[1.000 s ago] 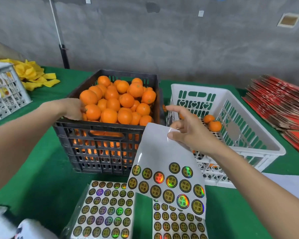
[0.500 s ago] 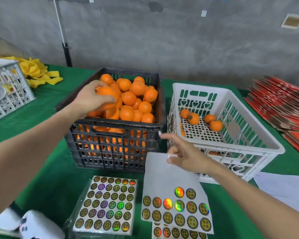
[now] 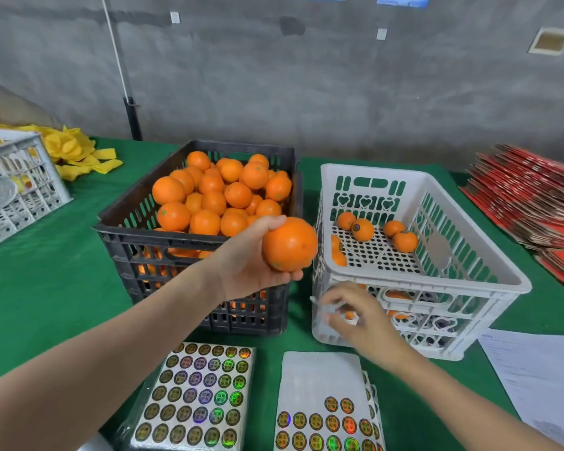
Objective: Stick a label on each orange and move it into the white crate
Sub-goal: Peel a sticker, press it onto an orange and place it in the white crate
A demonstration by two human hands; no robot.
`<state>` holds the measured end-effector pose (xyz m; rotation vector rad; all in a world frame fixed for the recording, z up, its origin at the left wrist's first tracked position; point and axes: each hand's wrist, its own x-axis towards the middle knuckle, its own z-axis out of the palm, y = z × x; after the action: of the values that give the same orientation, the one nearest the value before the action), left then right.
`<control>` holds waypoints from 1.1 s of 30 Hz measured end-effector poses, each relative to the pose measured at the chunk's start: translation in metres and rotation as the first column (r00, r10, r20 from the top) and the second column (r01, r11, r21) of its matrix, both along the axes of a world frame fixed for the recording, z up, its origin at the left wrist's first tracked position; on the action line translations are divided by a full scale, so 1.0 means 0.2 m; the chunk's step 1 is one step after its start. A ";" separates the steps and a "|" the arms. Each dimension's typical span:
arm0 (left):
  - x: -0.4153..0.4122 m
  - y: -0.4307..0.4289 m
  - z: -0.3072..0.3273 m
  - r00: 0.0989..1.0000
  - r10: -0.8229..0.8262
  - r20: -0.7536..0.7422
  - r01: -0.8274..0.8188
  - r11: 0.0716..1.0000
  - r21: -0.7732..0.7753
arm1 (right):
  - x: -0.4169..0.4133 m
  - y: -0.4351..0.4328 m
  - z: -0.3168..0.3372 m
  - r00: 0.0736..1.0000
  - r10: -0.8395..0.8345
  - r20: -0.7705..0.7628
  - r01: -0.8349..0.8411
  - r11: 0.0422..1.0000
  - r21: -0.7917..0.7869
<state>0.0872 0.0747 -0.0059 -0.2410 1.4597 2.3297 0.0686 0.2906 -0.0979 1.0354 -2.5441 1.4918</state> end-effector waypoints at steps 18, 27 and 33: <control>0.01 0.15 -0.02 0.967 -0.211 0.144 0.214 0.977 -0.002 | 0.07 -0.01 0.50 0.953 0.056 0.298 0.004 0.980 -0.198; -0.01 0.17 -0.06 0.963 -0.257 0.078 0.263 0.961 -0.080 | 0.08 0.00 0.49 0.921 0.046 0.387 0.010 0.990 -0.140; -0.02 0.20 -0.06 0.966 -0.231 0.117 0.242 0.967 -0.086 | 0.07 -0.02 0.48 0.965 -0.069 0.251 0.080 0.996 -0.033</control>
<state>0.0825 0.1146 -0.0178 -0.2012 1.4672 2.0277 0.0822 0.2865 -0.0026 0.7813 -2.6642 1.7490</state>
